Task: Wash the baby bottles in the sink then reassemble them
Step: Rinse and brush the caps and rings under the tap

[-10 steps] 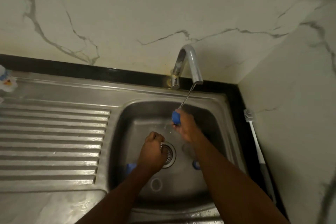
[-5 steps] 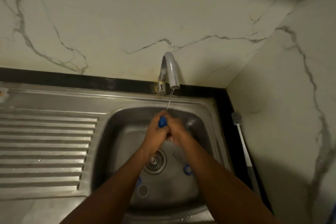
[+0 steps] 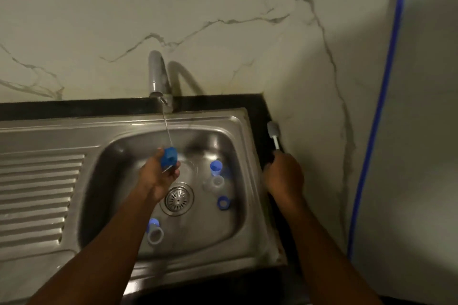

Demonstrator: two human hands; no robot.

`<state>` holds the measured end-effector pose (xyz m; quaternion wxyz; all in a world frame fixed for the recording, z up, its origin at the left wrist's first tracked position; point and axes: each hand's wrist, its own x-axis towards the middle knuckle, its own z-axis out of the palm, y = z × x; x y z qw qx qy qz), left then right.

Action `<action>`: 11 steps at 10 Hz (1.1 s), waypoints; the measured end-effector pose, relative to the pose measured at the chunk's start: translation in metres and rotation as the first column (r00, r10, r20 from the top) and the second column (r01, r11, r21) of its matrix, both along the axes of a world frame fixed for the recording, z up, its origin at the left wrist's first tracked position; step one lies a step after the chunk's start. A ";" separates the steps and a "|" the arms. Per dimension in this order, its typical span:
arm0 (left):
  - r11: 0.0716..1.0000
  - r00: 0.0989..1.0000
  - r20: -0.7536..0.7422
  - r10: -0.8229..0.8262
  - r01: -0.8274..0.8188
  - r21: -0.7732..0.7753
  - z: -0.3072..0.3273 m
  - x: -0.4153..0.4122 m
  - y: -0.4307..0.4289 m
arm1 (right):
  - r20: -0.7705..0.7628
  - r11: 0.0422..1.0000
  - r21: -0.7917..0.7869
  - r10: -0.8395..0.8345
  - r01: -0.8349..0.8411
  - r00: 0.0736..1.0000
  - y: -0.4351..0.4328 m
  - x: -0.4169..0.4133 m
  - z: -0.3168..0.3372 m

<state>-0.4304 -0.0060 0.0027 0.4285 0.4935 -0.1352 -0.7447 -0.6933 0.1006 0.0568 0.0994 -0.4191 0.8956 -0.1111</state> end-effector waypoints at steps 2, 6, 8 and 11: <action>0.991 0.993 -0.111 0.037 -0.022 0.132 -0.002 -0.015 -0.002 | 0.000 0.960 0.274 -0.055 0.053 0.999 0.025 -0.013 -0.029; 0.990 0.973 -0.229 -0.011 0.043 0.136 0.031 -0.001 -0.037 | 0.998 0.990 -0.011 0.002 0.140 0.066 0.043 0.085 0.063; 0.996 0.931 -0.360 -0.057 0.078 0.044 0.042 0.005 -0.051 | 0.845 0.971 0.205 -0.113 0.121 -0.523 0.010 0.121 0.056; 0.986 0.964 0.242 -0.111 0.137 -0.095 0.055 0.018 -0.072 | 0.192 0.882 0.018 0.460 -0.472 0.867 0.003 0.145 0.035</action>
